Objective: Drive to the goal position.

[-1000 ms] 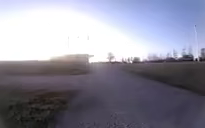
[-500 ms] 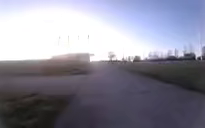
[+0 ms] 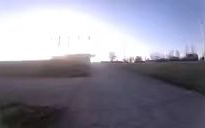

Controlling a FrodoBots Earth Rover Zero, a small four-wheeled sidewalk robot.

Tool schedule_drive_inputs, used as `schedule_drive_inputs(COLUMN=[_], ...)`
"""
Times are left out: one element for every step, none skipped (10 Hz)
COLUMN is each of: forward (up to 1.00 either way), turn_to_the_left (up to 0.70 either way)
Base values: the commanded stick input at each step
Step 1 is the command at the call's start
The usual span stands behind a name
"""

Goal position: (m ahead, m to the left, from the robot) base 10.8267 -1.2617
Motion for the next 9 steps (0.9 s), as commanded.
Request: schedule_drive_inputs(forward=[1.0, 1.0, 1.0, 1.0, 1.0, 1.0, 1.0, 1.0, 1.0], turn_to_the_left=[0.0, 0.0, 0.0, 0.0, 0.0, 0.0, 0.0, 0.0, 0.0])
